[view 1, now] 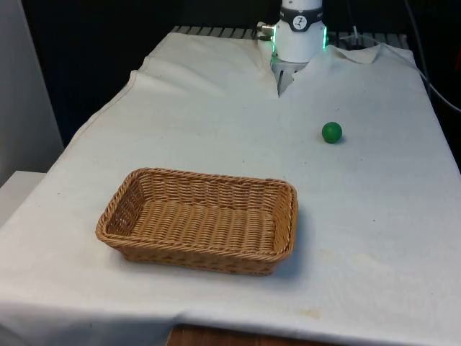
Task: Pick up the ball and place it into the basket.
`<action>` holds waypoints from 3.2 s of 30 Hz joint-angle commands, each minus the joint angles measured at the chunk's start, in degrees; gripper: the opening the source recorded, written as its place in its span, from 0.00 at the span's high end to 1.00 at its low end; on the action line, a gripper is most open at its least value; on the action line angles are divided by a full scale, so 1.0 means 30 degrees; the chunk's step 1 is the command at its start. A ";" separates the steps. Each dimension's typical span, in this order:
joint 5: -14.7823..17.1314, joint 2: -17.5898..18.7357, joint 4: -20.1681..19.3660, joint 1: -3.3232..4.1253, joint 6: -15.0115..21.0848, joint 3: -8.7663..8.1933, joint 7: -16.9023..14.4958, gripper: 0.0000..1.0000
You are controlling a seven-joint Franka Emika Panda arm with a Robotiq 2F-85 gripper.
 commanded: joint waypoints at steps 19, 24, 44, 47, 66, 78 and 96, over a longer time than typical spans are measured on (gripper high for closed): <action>-0.0477 -0.2273 -0.3037 0.0057 0.1432 0.0764 0.0936 0.00; -0.0879 -0.2998 -0.4106 0.0095 0.2349 0.1089 0.1451 0.00; -0.1241 -0.4144 -0.6837 0.0057 0.4202 0.2215 0.2483 0.00; -0.1222 -0.4221 -0.7315 0.0038 0.4641 0.2292 0.2464 0.00; -0.1165 -0.4144 -1.0008 0.0038 0.7907 0.2292 0.2292 0.00; -0.1089 -0.3514 -1.1478 0.0076 1.0409 0.2464 0.2292 0.00; -0.0573 -0.1891 -1.2357 0.0115 1.2681 0.2674 0.2005 0.00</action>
